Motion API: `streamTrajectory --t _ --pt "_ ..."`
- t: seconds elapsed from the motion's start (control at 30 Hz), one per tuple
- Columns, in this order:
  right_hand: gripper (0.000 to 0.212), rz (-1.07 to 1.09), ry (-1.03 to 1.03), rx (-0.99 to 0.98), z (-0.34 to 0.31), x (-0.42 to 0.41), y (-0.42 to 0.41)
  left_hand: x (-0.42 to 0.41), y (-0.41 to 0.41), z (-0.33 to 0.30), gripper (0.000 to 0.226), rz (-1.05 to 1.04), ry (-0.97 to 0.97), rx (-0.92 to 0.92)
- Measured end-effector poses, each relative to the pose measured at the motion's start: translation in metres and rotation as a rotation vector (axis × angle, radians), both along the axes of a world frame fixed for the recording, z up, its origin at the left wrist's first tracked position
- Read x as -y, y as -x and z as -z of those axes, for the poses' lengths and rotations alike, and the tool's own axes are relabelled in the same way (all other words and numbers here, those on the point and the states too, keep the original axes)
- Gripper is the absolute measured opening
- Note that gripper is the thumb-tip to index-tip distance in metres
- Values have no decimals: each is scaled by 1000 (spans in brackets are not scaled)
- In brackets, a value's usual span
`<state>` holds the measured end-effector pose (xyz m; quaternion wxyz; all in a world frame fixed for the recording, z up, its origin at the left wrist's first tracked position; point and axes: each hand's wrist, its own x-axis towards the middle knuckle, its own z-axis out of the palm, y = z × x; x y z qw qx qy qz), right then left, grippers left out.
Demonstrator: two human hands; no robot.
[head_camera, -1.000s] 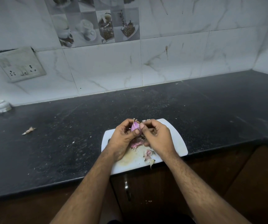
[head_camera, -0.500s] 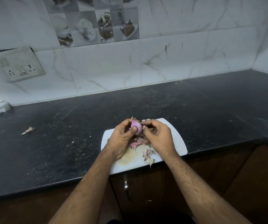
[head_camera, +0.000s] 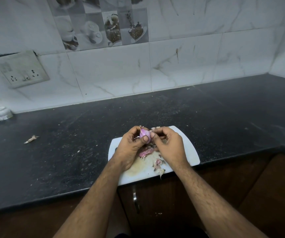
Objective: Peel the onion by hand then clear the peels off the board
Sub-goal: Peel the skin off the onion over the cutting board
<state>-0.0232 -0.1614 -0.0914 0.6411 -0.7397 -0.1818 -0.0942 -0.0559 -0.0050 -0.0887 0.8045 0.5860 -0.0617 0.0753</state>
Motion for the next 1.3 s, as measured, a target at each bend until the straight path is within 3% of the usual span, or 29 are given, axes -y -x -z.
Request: streamTrajectory --t 0.17,0.5,0.73,0.9,1.3 --pt "9 18 46 17 0 0 0 0 1 -1 32 8 13 -12" --pt "11 -22 140 -53 1 -3 -3 -1 1 -1 40 25 23 -5" --pt "19 58 63 -85 -2 1 -2 -1 0 -1 37 -13 34 -49" --pt "15 3 55 12 -3 1 4 1 1 -2 35 -34 38 -19" --pt "9 33 80 -17 -4 1 7 -1 1 -1 41 -48 9 -22"
